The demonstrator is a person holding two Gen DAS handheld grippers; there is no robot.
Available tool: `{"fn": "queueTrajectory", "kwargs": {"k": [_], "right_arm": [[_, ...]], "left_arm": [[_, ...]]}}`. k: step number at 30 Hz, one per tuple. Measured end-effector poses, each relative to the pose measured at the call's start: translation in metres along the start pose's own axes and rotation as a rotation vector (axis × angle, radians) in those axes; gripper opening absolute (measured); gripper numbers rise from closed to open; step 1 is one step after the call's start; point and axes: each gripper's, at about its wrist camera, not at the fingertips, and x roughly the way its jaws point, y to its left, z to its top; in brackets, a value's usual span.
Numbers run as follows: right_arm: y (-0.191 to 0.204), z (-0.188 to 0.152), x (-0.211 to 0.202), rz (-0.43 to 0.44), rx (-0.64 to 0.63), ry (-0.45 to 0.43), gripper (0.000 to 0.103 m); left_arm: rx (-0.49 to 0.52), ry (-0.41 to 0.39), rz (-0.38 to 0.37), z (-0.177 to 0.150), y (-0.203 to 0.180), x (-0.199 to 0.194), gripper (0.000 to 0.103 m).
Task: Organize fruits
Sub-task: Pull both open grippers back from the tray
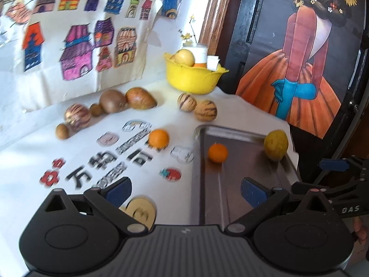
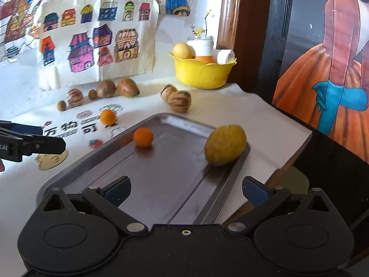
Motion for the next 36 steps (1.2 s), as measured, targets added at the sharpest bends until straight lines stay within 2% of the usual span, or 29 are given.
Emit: {"fn": "queueTrajectory", "kwargs": {"k": [10, 18, 26, 36], "right_arm": [[0.031, -0.018, -0.033, 0.069, 0.013, 0.113, 0.102], [0.062, -0.023, -0.041, 0.153, -0.023, 0.205, 0.102], [0.093, -0.018, -0.039, 0.239, -0.063, 0.251, 0.102], [0.123, 0.002, -0.023, 0.297, -0.16, 0.244, 0.102]], "left_arm": [[0.0, 0.035, 0.031, -0.024, 0.02, -0.032, 0.103], [-0.019, 0.084, 0.07, -0.036, 0.039, -0.047, 0.103], [-0.027, 0.105, 0.125, -0.042, 0.061, -0.059, 0.103], [-0.062, 0.103, 0.198, -0.04, 0.093, -0.063, 0.103]]}}
